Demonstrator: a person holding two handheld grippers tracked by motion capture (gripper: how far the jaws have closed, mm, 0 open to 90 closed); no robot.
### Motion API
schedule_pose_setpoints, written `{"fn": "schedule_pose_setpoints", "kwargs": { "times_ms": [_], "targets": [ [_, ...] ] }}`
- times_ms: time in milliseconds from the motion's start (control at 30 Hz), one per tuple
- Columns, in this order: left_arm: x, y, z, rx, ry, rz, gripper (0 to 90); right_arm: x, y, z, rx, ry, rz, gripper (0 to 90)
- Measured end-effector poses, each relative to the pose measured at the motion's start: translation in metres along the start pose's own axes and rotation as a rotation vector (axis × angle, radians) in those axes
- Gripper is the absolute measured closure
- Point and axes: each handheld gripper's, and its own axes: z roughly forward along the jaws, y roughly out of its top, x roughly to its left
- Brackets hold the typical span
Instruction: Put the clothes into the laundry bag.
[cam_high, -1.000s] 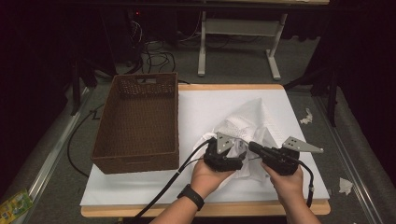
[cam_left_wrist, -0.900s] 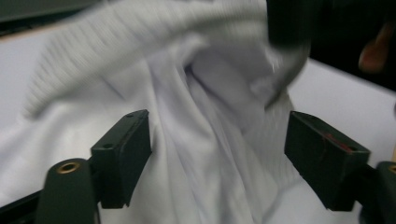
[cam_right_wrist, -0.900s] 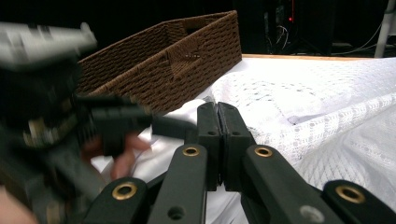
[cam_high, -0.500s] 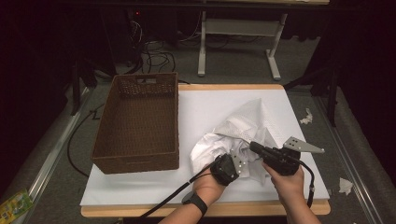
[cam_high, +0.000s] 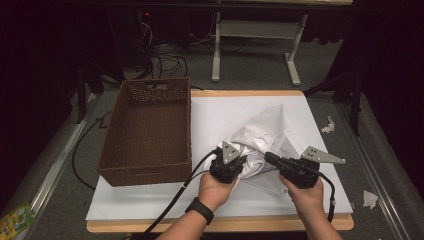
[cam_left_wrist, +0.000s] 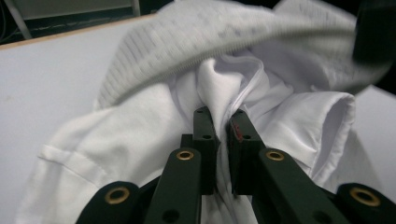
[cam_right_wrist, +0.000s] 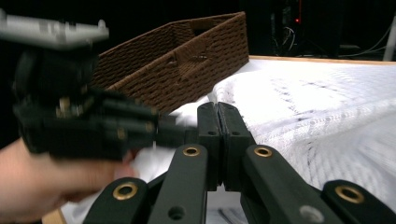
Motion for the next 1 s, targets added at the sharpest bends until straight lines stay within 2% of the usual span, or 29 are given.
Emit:
{"fn": "schedule_pose_setpoints", "kwargs": {
  "times_ms": [33, 133, 200, 300, 433, 467, 533, 567, 633, 667, 767, 833, 933, 1000],
  "targets": [
    [0.001, 0.002, -0.001, -0.011, -0.006, -0.014, 84.0, 0.001, 0.001, 0.000, -0.003, 0.009, 0.001, 90.0],
    [-0.001, 0.006, 0.002, -0.007, -0.008, -0.013, 83.8, 0.007, 0.004, 0.002, -0.020, 0.041, 0.017, 90.0],
    [-0.006, 0.006, 0.010, 0.000, -0.012, -0.026, 83.6, 0.009, 0.005, 0.003, -0.023, 0.050, 0.008, 90.0],
    [-0.011, 0.002, 0.029, 0.025, -0.013, -0.036, 83.0, 0.013, 0.005, 0.006, -0.012, 0.045, 0.001, 90.0],
    [-0.013, -0.012, 0.058, 0.075, 0.005, -0.042, 80.6, 0.010, 0.005, 0.003, -0.026, 0.035, 0.011, 90.0],
    [-0.014, -0.017, 0.066, 0.087, 0.023, -0.037, 80.1, 0.009, 0.006, 0.001, -0.034, 0.035, 0.018, 90.0],
    [-0.019, -0.019, 0.072, 0.094, 0.095, 0.000, 82.8, 0.005, 0.007, -0.005, -0.050, 0.042, 0.040, 90.0],
    [-0.018, -0.018, 0.073, 0.096, 0.123, -0.007, 83.8, 0.005, 0.007, -0.006, -0.055, 0.042, 0.043, 90.0],
    [-0.013, -0.013, 0.070, 0.085, 0.144, -0.068, 84.0, 0.006, 0.008, -0.006, -0.054, 0.041, 0.034, 90.0],
    [-0.011, -0.011, 0.066, 0.067, 0.157, -0.080, 84.2, 0.007, 0.008, -0.004, -0.051, 0.041, 0.034, 90.0],
    [-0.002, -0.004, 0.048, 0.017, 0.213, -0.050, 84.4, 0.010, 0.010, 0.001, -0.050, 0.054, 0.019, 90.0],
    [0.004, 0.002, 0.032, -0.011, 0.235, -0.027, 84.4, 0.011, 0.011, 0.004, -0.049, 0.062, 0.010, 90.0],
    [0.006, 0.007, 0.014, -0.022, 0.234, -0.005, 84.4, 0.011, 0.013, 0.008, -0.049, 0.065, 0.004, 90.0],
    [0.003, 0.008, 0.006, -0.017, 0.219, 0.014, 84.2, 0.012, 0.014, 0.008, -0.050, 0.068, 0.000, 90.0]
  ]
}}
